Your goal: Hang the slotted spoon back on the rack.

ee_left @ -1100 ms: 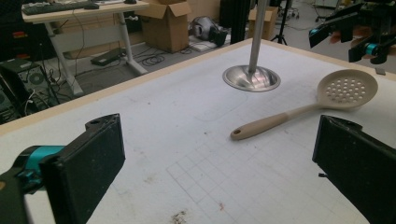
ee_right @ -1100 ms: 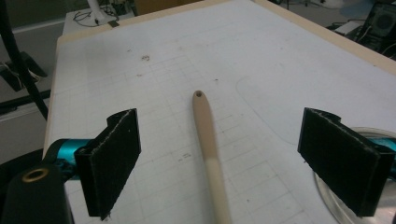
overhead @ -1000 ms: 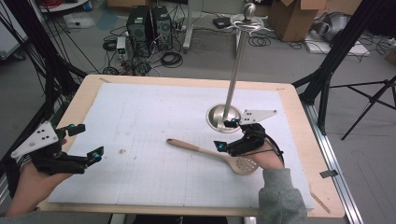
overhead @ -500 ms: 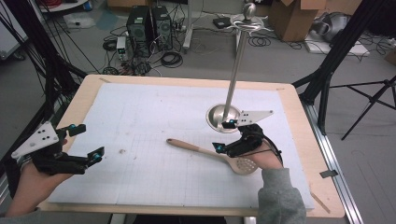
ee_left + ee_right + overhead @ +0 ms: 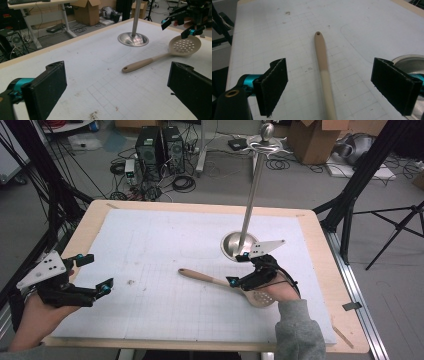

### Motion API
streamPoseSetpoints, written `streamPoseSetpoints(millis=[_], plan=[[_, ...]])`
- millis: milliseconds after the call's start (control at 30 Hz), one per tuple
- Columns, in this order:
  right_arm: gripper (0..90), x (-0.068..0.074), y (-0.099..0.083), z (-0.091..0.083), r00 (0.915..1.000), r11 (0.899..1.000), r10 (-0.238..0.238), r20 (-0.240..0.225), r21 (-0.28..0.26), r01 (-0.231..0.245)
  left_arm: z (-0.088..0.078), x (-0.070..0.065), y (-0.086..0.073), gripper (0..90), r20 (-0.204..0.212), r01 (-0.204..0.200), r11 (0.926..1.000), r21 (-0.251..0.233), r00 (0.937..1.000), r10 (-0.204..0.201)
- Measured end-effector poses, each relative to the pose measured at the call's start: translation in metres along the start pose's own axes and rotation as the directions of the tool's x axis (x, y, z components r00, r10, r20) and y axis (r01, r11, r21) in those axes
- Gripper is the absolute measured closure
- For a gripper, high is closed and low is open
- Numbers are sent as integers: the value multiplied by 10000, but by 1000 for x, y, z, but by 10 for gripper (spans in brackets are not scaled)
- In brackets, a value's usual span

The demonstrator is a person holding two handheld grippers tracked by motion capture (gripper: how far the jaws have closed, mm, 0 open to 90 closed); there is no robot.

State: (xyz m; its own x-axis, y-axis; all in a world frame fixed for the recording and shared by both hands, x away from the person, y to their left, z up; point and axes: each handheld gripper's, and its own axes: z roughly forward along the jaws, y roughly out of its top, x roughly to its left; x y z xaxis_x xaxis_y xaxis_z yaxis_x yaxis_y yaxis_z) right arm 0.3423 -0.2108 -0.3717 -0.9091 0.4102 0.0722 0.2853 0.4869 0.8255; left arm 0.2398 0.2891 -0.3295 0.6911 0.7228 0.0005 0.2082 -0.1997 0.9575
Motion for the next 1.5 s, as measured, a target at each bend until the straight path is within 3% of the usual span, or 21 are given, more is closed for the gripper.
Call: streamPoseSetpoints(millis=[867,1300,1500], plan=[[143,-5,-7,28,9998,9925,-115,-185,1218,136,-5,0,-3,27,-67,43,10000,47,10000,-43],[146,-8,-15,39,9999,9713,-150,15,2375,143,-8,2,-5,27,-142,123,9999,60,9998,-122],[188,-8,-18,42,9995,9550,-306,82,2953,268,-8,2,-5,27,-130,133,9999,60,9998,-132]])
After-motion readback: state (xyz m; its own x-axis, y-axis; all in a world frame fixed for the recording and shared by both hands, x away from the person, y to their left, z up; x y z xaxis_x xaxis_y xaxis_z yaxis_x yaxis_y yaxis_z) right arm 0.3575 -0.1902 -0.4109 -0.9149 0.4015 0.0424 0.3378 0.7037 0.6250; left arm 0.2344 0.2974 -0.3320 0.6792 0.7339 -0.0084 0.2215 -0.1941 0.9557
